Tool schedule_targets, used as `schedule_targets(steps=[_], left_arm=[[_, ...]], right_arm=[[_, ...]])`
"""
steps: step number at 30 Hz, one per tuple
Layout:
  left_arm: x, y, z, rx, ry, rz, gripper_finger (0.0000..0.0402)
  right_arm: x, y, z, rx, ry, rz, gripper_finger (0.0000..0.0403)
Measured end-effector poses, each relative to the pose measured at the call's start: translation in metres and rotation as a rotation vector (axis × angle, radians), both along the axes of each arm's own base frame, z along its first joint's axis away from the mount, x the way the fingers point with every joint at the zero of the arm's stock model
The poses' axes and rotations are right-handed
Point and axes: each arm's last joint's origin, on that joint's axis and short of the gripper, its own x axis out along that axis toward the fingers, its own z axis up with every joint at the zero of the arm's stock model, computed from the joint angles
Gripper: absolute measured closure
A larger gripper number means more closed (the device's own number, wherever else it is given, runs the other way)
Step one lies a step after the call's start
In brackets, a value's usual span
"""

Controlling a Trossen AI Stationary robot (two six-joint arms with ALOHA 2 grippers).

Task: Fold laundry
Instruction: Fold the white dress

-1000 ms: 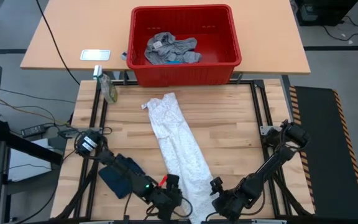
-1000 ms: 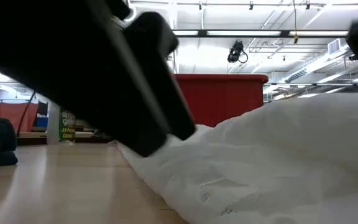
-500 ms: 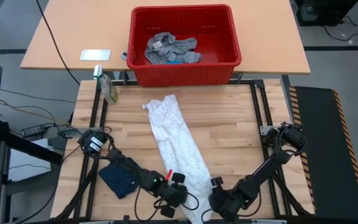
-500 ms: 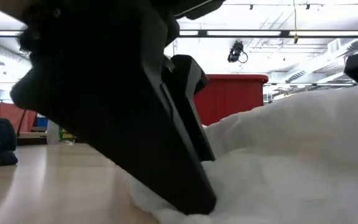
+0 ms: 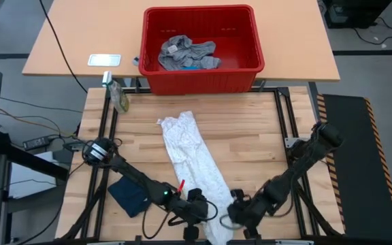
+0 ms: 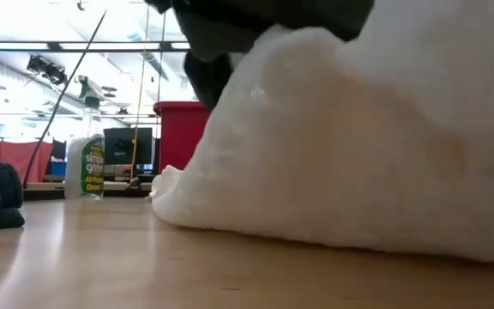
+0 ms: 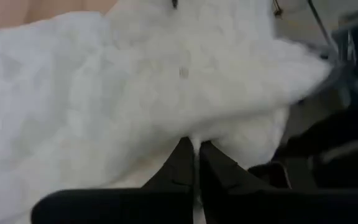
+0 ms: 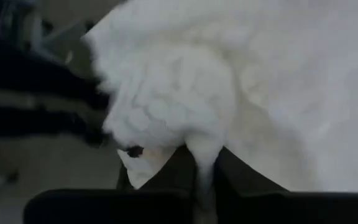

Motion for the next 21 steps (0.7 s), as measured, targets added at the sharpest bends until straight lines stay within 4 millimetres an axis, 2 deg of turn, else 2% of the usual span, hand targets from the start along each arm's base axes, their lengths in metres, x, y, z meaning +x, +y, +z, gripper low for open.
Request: schedule_targets(steps=[5,9,13,16,21], left_arm=[[-0.005,0.005,0.016,-0.168,0.068,0.169,0.0392],[-0.012,0.013,0.021,-0.293,0.188,0.366,0.0392],[-0.022,0.021,0.032,-0.348,0.239,0.546,0.0392],[-0.03,0.027,0.031,-0.329,0.317,0.623,0.0392],[-0.044,0.038,0.047,-0.341,0.386,0.712,0.0375]], right_arm=[[0.014,-0.037,0.035,0.012,-0.112,-0.045,0.0383],[0.032,-0.077,0.041,0.024,-0.089,-0.121,0.0383],[0.05,-0.117,0.041,0.106,-0.04,-0.181,0.0383],[0.061,-0.147,0.034,0.147,0.009,-0.232,0.0383],[0.077,-0.193,0.007,0.203,0.103,-0.282,0.0383]])
